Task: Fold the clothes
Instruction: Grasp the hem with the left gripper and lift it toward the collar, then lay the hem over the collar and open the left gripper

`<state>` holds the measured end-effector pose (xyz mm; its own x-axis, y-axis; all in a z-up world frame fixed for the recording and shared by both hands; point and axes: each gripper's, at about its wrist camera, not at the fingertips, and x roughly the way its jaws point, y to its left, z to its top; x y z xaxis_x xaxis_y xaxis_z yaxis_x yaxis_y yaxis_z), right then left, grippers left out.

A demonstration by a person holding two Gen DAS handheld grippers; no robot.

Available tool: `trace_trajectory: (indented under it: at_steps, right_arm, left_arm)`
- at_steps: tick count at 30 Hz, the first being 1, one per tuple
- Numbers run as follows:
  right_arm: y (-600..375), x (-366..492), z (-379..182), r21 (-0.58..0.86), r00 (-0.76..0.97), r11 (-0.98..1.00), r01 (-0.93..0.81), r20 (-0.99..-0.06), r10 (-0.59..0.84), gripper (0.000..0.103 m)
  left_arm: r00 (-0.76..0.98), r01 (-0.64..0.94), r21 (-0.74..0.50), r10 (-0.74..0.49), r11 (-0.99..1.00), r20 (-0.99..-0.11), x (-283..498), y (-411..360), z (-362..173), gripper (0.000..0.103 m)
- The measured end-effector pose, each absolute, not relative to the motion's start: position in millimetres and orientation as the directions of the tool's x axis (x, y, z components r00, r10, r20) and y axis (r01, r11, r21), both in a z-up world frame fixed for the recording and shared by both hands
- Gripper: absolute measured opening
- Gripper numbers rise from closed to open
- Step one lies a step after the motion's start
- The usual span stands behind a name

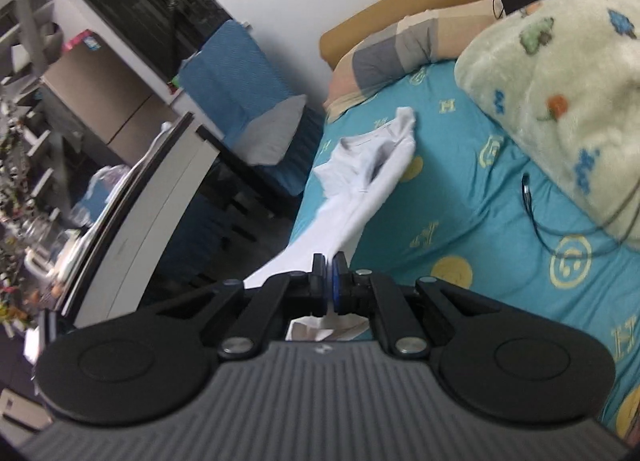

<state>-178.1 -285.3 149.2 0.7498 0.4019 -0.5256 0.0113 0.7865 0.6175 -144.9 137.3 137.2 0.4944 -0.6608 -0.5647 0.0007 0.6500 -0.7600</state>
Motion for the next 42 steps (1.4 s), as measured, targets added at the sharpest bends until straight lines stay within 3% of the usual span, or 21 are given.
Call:
trace_trajectory:
  at_steps: [5, 9, 16, 28, 36, 42]
  right_arm:
    - [-284, -226, 106, 0.614, 0.713, 0.789, 0.011, -0.558, 0.424, 0.006]
    - [-283, -226, 84, 0.647, 0.691, 0.762, 0.029, -0.564, 0.452, 0.006]
    - [-292, -165, 90, 0.689, 0.744, 0.724, 0.028, -0.498, 0.445, 0.006]
    - [-289, -2, 74, 0.538, 0.797, 0.84, 0.069, -0.535, 0.278, 0.006]
    - [-282, 117, -10, 0.443, 0.754, 0.89, 0.109, -0.62, 0.217, 0.006]
    - [-270, 160, -72, 0.313, 0.732, 0.946, 0.09, -0.664, 0.15, 0.006]
  left_arm:
    - [0.422, -0.043, -0.764, -0.682, 0.644, -0.598, -188, 153, 86, 0.002]
    - [0.364, -0.058, -0.755, -0.691, 0.653, -0.625, -178, 158, 60, 0.002]
    - [0.442, 0.024, -0.684, -0.622, 0.729, -0.647, -107, 149, 91, 0.003]
    - [0.644, 0.09, -0.496, -0.43, 0.864, -0.633, 48, 109, 91, 0.003]
    - [0.674, 0.1, -0.337, -0.313, 0.936, -0.669, 147, 77, 14, 0.003]
    - [0.631, 0.119, -0.273, -0.285, 0.955, -0.722, 189, 64, -54, 0.003]
